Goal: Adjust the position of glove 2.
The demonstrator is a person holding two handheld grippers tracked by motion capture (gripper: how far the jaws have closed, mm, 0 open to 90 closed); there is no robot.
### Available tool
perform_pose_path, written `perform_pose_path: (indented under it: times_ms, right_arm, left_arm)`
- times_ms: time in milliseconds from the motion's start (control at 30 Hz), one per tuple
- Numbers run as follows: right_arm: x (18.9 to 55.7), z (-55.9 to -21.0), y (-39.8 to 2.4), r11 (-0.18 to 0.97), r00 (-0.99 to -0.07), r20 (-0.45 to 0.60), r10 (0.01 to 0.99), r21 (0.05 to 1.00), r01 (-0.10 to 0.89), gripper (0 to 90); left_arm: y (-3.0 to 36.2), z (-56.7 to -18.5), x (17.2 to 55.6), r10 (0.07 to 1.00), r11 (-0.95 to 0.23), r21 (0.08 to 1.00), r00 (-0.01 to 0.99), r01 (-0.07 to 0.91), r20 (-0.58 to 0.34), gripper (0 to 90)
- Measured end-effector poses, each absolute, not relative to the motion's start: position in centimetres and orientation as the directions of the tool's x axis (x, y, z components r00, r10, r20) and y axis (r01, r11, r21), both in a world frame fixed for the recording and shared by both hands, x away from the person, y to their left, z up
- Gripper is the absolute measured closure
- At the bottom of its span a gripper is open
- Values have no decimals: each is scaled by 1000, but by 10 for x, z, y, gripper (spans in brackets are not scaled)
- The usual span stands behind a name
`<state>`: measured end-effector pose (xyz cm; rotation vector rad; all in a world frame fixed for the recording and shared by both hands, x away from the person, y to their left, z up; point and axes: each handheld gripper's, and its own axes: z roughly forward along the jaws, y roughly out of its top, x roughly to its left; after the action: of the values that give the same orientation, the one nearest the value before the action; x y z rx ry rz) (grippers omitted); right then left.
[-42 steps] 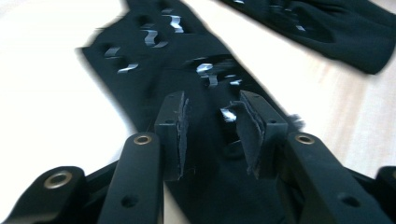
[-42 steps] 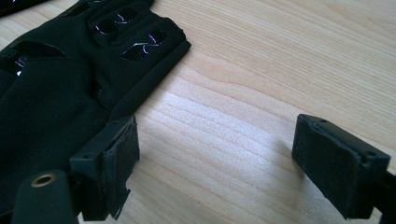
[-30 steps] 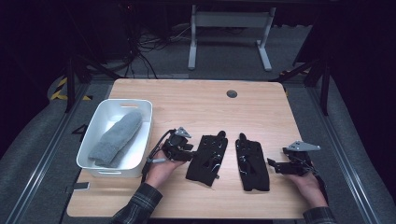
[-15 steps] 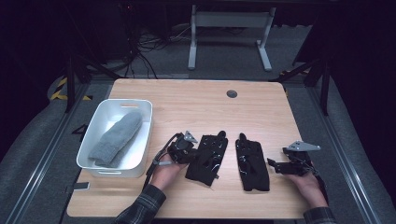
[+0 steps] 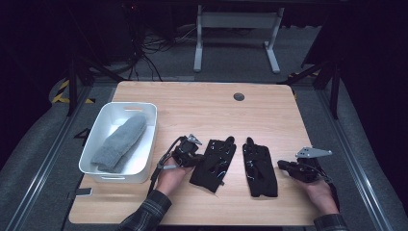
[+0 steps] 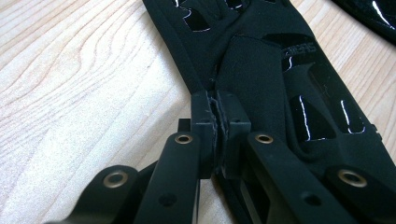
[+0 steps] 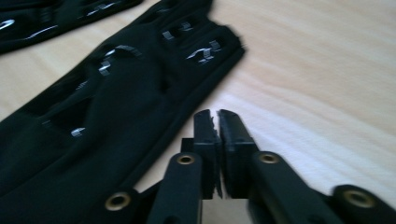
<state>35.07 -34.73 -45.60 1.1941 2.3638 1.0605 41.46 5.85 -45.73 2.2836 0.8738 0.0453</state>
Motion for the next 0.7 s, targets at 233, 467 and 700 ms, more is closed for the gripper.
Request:
perform_pose_path:
  times_ms: [233,467,700]
  right_arm:
    - [351,-459,-335,433,-670,88,737,699,568,900]
    - [351,-459,-327,450,-691,88,717,700,555,900]
    - [351,-459,-319,468,-708,79,701,699,541,900]
  left_arm:
    - [57,-457,414,611,-539,608,767,583,-195,871]
    - [53,-455,413,627,-506,626,752,594,-206,876]
    - [53,-456,417,648,-468,637,728,612,-223,876]
